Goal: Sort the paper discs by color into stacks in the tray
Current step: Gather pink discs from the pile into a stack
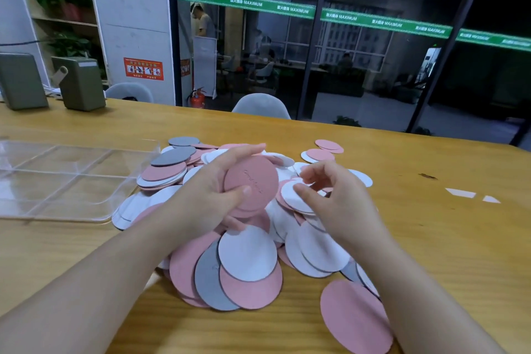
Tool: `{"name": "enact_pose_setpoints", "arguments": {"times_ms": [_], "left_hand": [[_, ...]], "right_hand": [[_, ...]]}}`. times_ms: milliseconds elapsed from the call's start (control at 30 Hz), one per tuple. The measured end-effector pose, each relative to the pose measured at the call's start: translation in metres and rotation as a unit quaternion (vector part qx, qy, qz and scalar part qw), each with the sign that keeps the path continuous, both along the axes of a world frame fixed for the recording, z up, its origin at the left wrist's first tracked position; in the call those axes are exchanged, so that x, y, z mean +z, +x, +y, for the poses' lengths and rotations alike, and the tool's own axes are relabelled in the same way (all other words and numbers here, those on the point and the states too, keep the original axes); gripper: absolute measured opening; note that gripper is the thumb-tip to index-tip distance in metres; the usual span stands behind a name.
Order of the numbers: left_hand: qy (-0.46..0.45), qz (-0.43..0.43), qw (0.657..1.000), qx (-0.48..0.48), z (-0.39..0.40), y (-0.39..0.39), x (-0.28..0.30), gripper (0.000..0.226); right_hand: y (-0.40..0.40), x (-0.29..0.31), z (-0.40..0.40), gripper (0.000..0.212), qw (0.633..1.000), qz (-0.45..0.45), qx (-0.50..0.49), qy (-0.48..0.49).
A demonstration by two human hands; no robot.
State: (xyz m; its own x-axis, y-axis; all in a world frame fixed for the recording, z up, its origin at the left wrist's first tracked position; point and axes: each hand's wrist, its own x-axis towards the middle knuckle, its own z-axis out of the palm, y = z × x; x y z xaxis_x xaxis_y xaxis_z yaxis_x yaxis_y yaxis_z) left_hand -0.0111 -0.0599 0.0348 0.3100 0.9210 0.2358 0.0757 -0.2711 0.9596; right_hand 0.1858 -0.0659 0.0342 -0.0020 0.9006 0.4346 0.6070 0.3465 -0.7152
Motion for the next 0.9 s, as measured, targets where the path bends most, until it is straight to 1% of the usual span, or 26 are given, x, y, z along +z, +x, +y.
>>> {"name": "enact_pose_setpoints", "arguments": {"times_ms": [67, 133, 233, 300, 367, 433, 567, 633, 667, 767, 833, 900], "left_hand": [[-0.003, -0.016, 1.000, 0.008, -0.001, -0.002, 0.002, 0.063], [0.001, -0.023, 1.000, 0.019, -0.002, -0.002, 0.003, 0.064], [-0.015, -0.022, 0.999, 0.030, 0.000, -0.004, 0.001, 0.066], [-0.021, -0.015, 0.999, 0.030, 0.002, -0.004, -0.001, 0.064], [-0.015, -0.001, 0.999, 0.030, 0.003, -0.004, -0.002, 0.063], [-0.011, 0.005, 0.999, 0.031, 0.003, -0.003, -0.002, 0.064], [-0.014, 0.011, 0.999, 0.035, 0.004, -0.003, -0.002, 0.062], [-0.015, 0.012, 0.999, 0.038, 0.003, -0.003, -0.002, 0.062], [-0.016, 0.009, 0.999, 0.041, 0.002, -0.002, -0.001, 0.063], [-0.019, -0.007, 0.998, 0.058, 0.001, -0.001, 0.002, 0.065], [-0.016, -0.011, 0.998, 0.066, 0.000, -0.001, 0.004, 0.066], [-0.010, -0.010, 0.997, 0.072, 0.000, -0.001, 0.004, 0.066]], "right_hand": [[0.009, 0.000, 0.005, 0.016, 0.997, -0.077, -0.017, -0.014], [0.011, -0.004, 0.012, 0.027, 0.990, -0.135, -0.008, -0.048], [0.006, -0.004, 0.021, 0.043, 0.978, -0.191, 0.004, -0.083], [0.003, 0.000, 0.026, 0.049, 0.968, -0.225, 0.005, -0.108], [-0.001, 0.004, 0.030, 0.046, 0.955, -0.259, 0.003, -0.147], [-0.003, 0.005, 0.035, 0.034, 0.944, -0.287, 0.000, -0.162], [-0.004, 0.004, 0.035, 0.033, 0.954, -0.258, 0.008, -0.150], [-0.006, 0.005, 0.028, 0.053, 0.960, -0.239, 0.028, -0.142], [-0.006, 0.005, 0.025, 0.058, 0.964, -0.228, 0.036, -0.129], [-0.011, 0.010, 0.015, 0.050, 0.977, -0.189, 0.055, -0.079], [-0.014, 0.009, 0.012, 0.049, 0.974, -0.207, 0.056, -0.066], [-0.016, 0.007, 0.011, 0.063, 0.964, -0.244, 0.057, -0.089]]}}
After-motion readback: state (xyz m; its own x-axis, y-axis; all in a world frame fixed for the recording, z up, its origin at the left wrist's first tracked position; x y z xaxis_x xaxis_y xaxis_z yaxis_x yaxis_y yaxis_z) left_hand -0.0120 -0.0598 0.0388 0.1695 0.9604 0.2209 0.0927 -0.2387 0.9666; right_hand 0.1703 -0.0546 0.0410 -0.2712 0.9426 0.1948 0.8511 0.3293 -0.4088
